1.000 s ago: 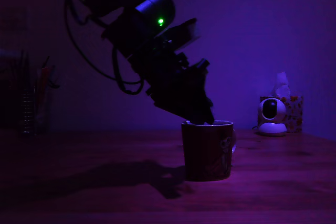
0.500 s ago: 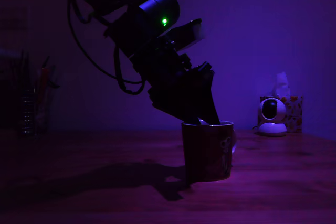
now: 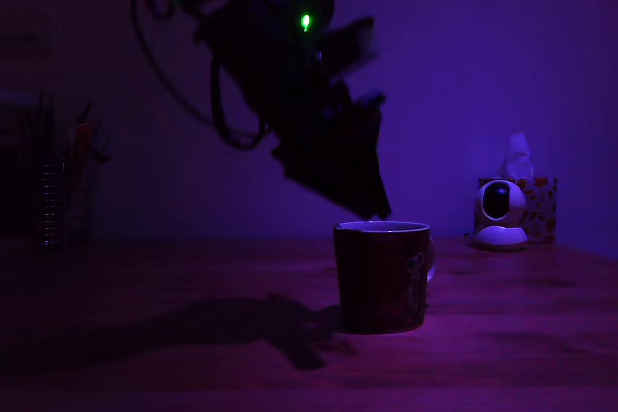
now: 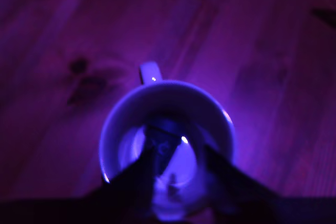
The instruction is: Pick up the coffee capsules on the table and drop them inside the coffee cup
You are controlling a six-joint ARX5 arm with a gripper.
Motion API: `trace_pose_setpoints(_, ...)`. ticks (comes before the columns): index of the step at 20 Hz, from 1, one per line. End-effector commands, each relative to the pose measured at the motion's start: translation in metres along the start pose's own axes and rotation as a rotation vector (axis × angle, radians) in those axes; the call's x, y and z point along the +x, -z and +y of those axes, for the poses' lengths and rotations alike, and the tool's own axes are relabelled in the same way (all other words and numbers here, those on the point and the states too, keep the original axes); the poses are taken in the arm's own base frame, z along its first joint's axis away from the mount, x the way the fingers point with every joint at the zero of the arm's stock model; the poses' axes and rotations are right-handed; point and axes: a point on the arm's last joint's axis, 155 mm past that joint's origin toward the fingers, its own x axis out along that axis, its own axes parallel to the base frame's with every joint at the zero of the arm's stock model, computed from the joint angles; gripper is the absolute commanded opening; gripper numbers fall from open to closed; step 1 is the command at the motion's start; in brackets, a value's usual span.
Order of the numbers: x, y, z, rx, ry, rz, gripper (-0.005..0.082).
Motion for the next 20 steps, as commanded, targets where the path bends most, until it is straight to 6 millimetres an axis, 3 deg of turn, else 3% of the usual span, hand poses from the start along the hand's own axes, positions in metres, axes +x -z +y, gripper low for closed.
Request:
trace_pose_setpoints(1,0.0,-0.001,0.002,0.034,0.008,-0.002,-0.0021)
trace_pose_setpoints(6,-0.023,-0.004,-0.002,-0.004,0.084,-0.03,-0.0021)
trace_pose_setpoints(13,-0.074,-0.02,0.029,-0.045,0.002,-0.123,-0.0021)
trace_pose_setpoints(20,-0.131,-0.015,0.06,-0.123,-0.162,-0.183,-0.0021)
